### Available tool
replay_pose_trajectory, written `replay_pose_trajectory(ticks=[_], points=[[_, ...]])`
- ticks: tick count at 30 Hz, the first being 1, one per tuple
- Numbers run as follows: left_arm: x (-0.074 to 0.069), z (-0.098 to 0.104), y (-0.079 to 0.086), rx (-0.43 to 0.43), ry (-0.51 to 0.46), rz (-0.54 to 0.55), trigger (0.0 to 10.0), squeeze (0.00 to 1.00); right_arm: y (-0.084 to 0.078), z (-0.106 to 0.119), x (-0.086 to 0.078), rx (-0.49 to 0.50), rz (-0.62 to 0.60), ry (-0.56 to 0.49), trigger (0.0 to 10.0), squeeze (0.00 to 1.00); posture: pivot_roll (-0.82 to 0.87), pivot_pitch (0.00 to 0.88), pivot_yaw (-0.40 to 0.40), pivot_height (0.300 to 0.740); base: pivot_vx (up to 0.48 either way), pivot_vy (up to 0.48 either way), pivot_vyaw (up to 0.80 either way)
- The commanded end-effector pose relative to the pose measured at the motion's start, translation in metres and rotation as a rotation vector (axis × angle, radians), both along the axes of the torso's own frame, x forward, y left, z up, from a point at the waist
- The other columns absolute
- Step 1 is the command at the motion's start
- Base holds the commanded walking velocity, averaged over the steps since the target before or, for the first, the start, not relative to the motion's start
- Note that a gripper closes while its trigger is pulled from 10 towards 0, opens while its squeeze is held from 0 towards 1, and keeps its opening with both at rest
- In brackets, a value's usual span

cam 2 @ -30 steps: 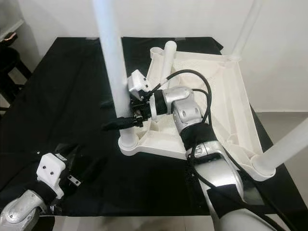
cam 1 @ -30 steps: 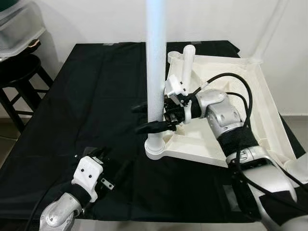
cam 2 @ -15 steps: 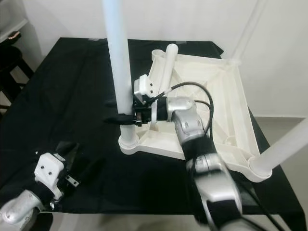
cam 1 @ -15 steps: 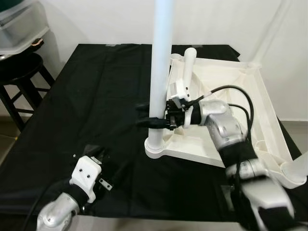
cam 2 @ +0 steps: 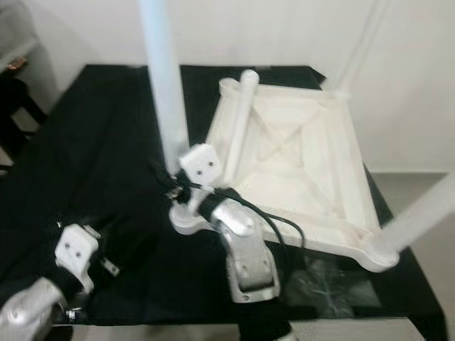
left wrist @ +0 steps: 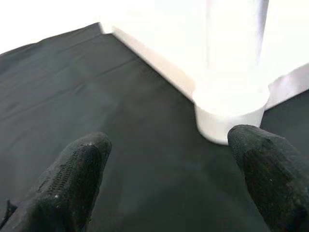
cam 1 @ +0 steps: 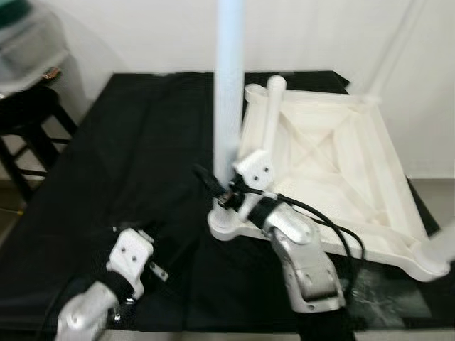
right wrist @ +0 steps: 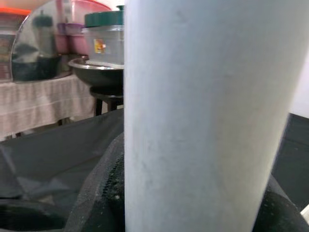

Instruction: Building children table

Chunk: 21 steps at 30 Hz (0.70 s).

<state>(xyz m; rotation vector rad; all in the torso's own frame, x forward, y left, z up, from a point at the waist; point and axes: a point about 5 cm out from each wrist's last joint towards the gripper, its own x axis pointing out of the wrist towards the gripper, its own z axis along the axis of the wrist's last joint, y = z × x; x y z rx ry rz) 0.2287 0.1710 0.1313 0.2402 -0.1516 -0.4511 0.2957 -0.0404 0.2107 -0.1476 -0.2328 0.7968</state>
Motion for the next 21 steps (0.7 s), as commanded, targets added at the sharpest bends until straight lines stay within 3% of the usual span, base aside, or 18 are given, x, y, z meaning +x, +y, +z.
replay_pose_trajectory(ticks=[1, 2, 5, 9, 10, 11, 13, 14, 15, 21], points=[[-0.004, -0.008, 0.001, -0.007, 0.04, 0.001, 10.0, 0.0, -0.008, -0.045, 0.005, -0.095, -0.037, 0.206, 10.0, 0.13, 0.01, 0.215, 0.009, 0.74, 0.0, 0.0, 0.0], [-0.005, -0.009, 0.0, -0.007, 0.043, -0.001, 10.0, 0.0, -0.006, -0.037, 0.007, -0.07, 0.01, 0.19, 10.0, 1.0, 0.01, 0.21, 0.011, 0.74, 0.0, 0.0, 0.0], [-0.003, -0.009, -0.001, -0.008, 0.04, -0.004, 10.0, 0.0, -0.003, -0.013, 0.009, -0.038, 0.207, 0.09, 10.0, 1.0, 0.01, 0.201, 0.009, 0.74, 0.0, 0.0, 0.0], [-0.002, -0.008, -0.001, -0.009, 0.037, -0.004, 10.0, 0.0, -0.003, -0.006, 0.009, -0.038, 0.266, 0.051, 10.0, 1.0, 0.01, 0.201, 0.009, 0.74, 0.0, 0.0, 0.0], [-0.001, -0.008, -0.002, -0.01, 0.035, -0.005, 10.0, 0.0, -0.003, -0.003, 0.009, -0.074, 0.342, 0.017, 10.0, 0.81, 0.02, 0.198, 0.01, 0.74, 0.0, 0.0, 0.0], [0.0, -0.008, -0.002, -0.011, 0.034, -0.005, 10.0, 0.0, -0.004, -0.002, 0.011, -0.104, 0.413, 0.008, 10.0, 0.15, 0.02, 0.199, 0.011, 0.74, 0.0, 0.0, 0.0], [0.0, -0.008, -0.002, -0.011, 0.034, -0.005, 10.0, 0.0, -0.004, -0.002, 0.011, -0.104, 0.413, 0.008, 10.0, 0.15, 0.02, 0.199, 0.011, 0.74, 0.0, 0.0, 0.0], [0.0, -0.008, -0.003, -0.012, 0.034, -0.006, 10.0, 0.0, -0.005, -0.002, 0.018, -0.142, 0.475, 0.004, 10.0, 0.0, 0.03, 0.199, 0.015, 0.74, 0.0, 0.0, 0.0], [0.0, -0.008, -0.003, -0.013, 0.033, -0.007, 10.0, 0.0, -0.007, 0.0, 0.024, -0.179, 0.527, 0.004, 10.0, 0.0, 0.03, 0.2, 0.016, 0.74, 0.0, 0.0, 0.0], [0.001, -0.007, -0.004, -0.014, 0.031, -0.006, 10.0, 0.0, -0.01, 0.005, 0.037, -0.244, 0.581, 0.009, 10.0, 0.0, 0.03, 0.202, 0.01, 0.74, 0.0, 0.0, 0.0]])
